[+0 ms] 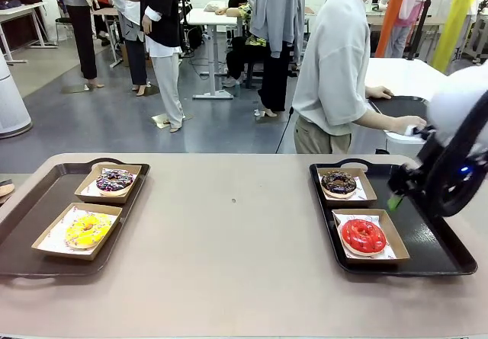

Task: Individually package the donuts and arrange them on the tray.
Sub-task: Place the picked Paper togo box on the Handle tray.

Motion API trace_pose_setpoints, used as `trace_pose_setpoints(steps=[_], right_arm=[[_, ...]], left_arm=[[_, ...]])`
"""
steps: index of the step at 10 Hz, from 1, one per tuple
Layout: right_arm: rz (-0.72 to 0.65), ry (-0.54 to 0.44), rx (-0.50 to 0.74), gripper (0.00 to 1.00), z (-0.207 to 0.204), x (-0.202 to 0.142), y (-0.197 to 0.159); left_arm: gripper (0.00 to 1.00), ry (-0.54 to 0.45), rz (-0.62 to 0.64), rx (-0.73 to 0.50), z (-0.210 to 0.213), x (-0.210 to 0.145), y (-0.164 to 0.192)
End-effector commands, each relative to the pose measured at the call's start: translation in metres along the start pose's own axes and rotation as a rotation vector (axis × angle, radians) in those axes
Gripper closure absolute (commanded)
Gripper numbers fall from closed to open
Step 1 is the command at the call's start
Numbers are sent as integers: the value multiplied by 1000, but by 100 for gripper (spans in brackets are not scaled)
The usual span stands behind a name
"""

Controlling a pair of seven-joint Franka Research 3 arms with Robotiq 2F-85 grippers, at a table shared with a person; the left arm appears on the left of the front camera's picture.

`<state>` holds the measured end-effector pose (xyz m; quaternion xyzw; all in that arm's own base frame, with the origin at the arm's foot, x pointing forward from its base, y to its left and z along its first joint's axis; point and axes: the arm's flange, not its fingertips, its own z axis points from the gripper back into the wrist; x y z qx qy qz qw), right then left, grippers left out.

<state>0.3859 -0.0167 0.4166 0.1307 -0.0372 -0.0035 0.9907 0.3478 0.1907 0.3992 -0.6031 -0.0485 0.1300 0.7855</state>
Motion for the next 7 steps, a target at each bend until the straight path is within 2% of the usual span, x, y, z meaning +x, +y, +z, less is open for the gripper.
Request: trace_pose_setpoints(steps=[1, 3, 4, 5, 7], right_arm=[[-38, -13, 236, 0, 49, -1, -44], [-45, -61, 499, 0, 83, -2, -98], [-35, -57, 613, 0, 87, -4, -121], [-27, -64, 717, 0, 82, -7, -144], [36, -100, 849, 0, 62, -19, -185]], left_arm=[[0, -3, -6, -11, 2, -2, -2], [0, -3, -6, -11, 2, -2, -2], [0, -3, -6, -11, 2, -2, -2], [0, -3, -6, -11, 2, -2, -2], [0, -3, -6, -11, 2, -2, -2]])
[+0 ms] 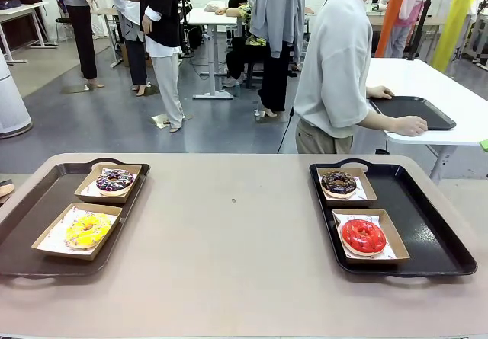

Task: Individually package the donuts and arrange them on the tray.
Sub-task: Place the picked Paper togo box on the Handle tray.

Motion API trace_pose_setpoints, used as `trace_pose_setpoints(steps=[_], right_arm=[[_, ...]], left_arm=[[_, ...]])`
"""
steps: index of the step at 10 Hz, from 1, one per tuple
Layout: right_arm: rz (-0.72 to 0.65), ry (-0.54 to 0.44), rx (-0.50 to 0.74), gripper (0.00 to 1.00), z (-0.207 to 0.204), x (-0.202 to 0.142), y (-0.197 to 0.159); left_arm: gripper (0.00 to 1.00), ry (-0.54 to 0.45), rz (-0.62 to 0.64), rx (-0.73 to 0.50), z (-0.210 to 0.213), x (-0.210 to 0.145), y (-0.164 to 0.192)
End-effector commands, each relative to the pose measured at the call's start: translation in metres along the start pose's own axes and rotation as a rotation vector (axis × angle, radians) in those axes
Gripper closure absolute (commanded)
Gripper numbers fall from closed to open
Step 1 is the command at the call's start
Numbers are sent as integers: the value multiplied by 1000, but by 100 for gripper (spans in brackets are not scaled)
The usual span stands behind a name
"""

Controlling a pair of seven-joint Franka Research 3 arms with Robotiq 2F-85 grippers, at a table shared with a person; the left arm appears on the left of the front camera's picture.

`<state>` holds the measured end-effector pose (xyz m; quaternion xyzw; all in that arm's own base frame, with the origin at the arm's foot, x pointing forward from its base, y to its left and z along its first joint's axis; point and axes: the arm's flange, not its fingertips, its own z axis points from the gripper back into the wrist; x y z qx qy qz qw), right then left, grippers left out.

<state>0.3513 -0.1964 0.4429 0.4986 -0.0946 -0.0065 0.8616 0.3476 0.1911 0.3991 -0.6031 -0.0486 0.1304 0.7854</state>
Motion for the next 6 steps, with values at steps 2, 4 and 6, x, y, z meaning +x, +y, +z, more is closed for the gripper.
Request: trace_pose_setpoints(steps=[2, 4, 6], right_arm=[[129, 18, 118, 0, 9, -5, -59], [139, -59, 134, 0, 9, -24, -86], [120, -122, 137, 0, 9, -38, -98]], left_arm=[[0, -2, -6, -11, 2, -2, -2], [0, -2, -6, -11, 2, -2, -2], [0, -2, -6, -11, 2, -2, -2]])
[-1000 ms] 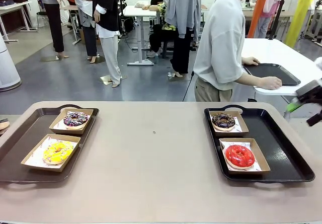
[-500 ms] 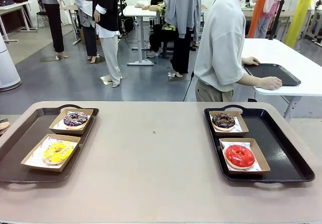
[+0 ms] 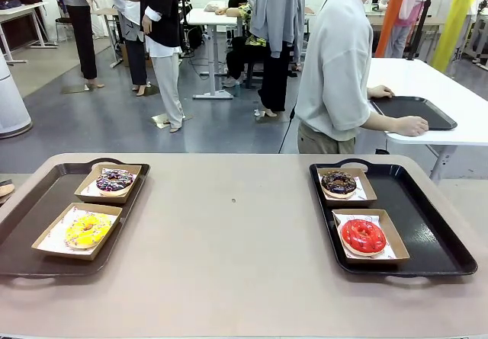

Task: Individually package the donuts and arrange them on the tray.
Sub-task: Place the picked Paper togo box on the Handle tray.

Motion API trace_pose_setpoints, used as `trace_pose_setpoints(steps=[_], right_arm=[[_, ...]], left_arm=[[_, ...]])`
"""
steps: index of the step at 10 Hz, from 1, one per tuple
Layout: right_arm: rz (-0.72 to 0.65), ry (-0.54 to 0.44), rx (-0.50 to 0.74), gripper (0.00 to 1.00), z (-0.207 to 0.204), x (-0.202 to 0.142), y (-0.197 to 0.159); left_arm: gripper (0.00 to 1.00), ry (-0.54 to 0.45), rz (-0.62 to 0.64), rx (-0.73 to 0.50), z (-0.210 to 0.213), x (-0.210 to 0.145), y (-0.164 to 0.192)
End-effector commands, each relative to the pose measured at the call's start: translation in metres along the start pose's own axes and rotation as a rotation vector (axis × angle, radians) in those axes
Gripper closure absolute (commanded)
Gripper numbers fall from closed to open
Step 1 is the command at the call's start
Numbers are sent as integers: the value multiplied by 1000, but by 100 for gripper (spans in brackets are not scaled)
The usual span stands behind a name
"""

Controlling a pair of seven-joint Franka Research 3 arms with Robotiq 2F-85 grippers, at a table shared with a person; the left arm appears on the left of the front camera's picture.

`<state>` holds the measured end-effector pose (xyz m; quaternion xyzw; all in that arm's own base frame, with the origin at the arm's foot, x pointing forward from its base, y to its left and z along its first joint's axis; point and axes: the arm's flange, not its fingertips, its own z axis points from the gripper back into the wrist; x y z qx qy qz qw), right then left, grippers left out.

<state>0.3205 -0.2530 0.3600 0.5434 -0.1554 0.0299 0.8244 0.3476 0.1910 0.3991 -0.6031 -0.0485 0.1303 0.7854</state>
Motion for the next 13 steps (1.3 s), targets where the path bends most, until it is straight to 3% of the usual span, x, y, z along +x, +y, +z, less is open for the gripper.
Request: trace_pose_setpoints(steps=[1, 4, 5, 13], right_arm=[[-10, -76, 7, 0, -3, -5, -5], [-66, -126, 15, 0, -9, -3, -10], [-30, -75, 14, 0, 4, -10, -8], [-30, -75, 14, 0, 4, -10, -8]], left_arm=[[0, -2, -6, -11, 2, -2, -2], [0, -2, -6, -11, 2, -2, -2], [0, -2, -6, -11, 2, -2, -2], [0, -2, -6, -11, 2, -2, -2]])
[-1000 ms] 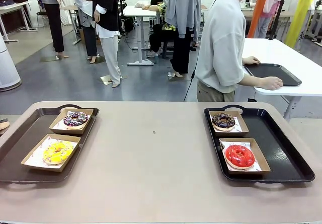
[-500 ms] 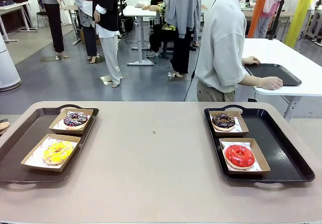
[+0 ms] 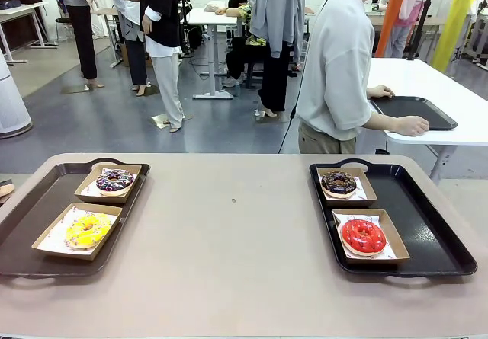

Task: Individually package the donuts and arrange them on the tray.
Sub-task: Place the picked Paper togo box on the Handle tray.

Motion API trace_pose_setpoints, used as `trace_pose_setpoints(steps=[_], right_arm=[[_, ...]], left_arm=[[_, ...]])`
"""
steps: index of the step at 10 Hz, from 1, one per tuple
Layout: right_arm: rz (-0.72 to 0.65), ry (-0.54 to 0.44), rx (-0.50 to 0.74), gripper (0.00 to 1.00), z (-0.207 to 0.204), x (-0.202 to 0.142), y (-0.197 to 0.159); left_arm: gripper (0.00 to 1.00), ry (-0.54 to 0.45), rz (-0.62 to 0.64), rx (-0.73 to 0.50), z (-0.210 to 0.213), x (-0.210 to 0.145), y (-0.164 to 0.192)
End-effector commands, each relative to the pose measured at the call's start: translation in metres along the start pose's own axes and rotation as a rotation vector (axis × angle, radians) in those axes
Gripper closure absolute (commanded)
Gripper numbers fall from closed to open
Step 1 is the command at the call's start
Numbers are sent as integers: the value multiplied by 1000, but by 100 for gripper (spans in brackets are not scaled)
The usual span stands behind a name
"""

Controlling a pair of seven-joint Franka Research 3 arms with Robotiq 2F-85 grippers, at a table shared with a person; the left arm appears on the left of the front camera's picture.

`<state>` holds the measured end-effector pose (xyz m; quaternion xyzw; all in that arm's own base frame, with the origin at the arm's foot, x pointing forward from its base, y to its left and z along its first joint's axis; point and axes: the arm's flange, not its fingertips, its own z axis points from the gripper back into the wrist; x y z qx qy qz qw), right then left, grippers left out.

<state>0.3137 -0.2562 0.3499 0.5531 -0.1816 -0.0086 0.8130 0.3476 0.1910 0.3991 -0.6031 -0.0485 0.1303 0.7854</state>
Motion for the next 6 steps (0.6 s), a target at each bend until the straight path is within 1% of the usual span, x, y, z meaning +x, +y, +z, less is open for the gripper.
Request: trace_pose_setpoints(steps=[1, 6], right_arm=[[7, 14, -1, 0, 3, -1, 1], [7, 14, -1, 0, 3, -1, 1]], left_arm=[[0, -2, -6, -11, 2, -2, -2], [0, -2, -6, -11, 2, -2, -2]])
